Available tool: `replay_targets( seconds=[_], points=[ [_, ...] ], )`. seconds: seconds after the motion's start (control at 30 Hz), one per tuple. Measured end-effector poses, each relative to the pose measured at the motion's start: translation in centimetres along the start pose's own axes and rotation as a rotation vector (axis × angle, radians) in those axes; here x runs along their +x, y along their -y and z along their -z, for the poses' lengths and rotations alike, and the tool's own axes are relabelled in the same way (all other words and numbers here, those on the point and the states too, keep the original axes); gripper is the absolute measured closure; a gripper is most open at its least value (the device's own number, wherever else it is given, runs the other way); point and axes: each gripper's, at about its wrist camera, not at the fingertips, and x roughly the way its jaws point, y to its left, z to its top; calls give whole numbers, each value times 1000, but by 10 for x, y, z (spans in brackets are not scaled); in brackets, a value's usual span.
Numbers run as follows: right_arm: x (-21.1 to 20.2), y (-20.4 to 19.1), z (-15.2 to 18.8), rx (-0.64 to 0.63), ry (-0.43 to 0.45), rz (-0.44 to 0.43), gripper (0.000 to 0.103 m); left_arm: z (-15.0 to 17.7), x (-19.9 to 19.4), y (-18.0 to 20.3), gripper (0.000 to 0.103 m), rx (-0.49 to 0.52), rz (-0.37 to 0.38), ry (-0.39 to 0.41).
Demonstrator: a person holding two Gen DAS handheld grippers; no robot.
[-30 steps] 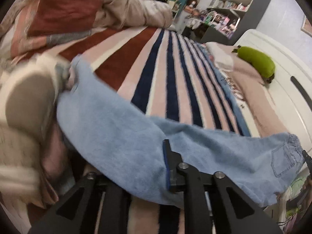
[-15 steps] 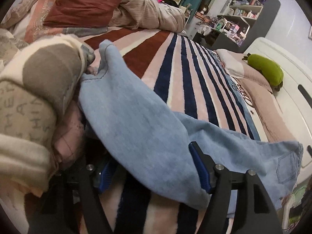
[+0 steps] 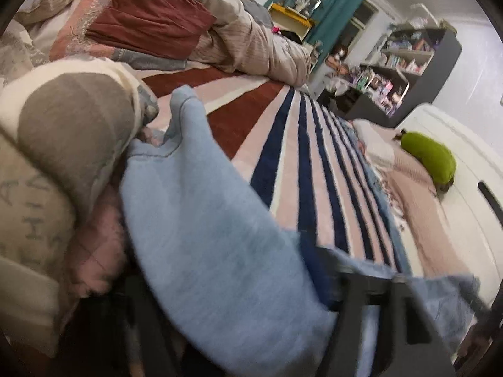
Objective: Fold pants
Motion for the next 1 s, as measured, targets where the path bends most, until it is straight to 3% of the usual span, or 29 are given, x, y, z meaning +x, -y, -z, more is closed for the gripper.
replay_targets(
  seconds=[0.07,0.1,0.3,0.5,0.6,0.73,0.87,1.0],
  points=[
    [-1,4,4,23,2,-10,47,-3,3,5,82,-8,16,4],
    [-3,7,6,34,6,-10,47,-6,1,9,93,3,6,29],
    [-23,18,16,91,25,13,47,-41,-38,35,97,83,-9,197],
    [-37,17,25,148,17,-40,47,-72,-82,36,97,152,-120,320],
    [-41,10,27,159,24,-59,47,-82,-90,29,97,156,-167,314],
    [-42,4,28,175,34,-89,47,-79,-80,40,97,233,-183,258],
    [-41,-1,30,173,25,-105,47,-70,-77,62,97,296,-127,250],
    [-27,-4,31,154,-38,-121,47,-64,-77,89,97,348,-37,243]
  ],
)
